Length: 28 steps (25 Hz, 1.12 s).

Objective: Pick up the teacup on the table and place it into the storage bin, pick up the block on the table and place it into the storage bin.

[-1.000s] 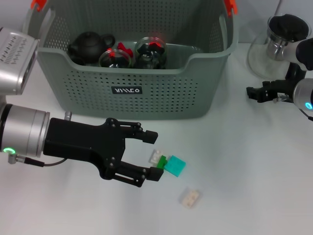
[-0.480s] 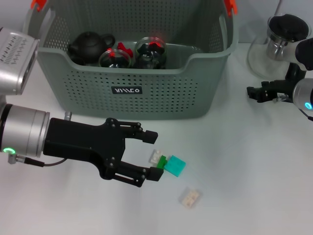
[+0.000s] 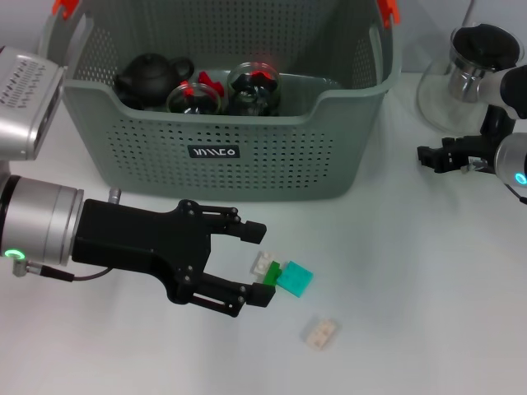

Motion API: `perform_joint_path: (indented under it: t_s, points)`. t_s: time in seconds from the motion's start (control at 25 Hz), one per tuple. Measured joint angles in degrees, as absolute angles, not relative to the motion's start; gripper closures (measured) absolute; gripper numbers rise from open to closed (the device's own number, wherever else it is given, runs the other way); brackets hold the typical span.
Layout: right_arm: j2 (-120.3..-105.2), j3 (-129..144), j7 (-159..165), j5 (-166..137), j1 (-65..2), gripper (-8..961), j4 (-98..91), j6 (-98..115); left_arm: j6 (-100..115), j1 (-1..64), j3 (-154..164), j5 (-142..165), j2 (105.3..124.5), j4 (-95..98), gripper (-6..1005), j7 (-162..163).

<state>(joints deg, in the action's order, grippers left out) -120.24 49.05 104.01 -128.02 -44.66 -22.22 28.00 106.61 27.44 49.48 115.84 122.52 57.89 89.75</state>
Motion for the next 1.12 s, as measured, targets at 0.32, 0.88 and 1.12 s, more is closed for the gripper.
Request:
perform_joint_path:
  t_s: [0.32, 0.88, 1.12]
  points:
    - [-120.22, 49.0, 103.5, -127.2, -43.0, 524, -25.1, 32.7, 107.2, 27.5, 49.5, 115.8, 122.52, 58.1, 134, 90.5]
    - [-119.19, 48.3, 105.0, -122.9, -33.0, 524, -40.8, 57.6, 109.2, 26.4, 48.9, 115.8, 122.04, 58.2, 133, 90.1]
    - [-116.52, 46.8, 106.2, -123.4, -31.0, 524, -44.3, 71.3, 110.0, 26.2, 48.8, 115.8, 121.99, 58.0, 133, 90.0]
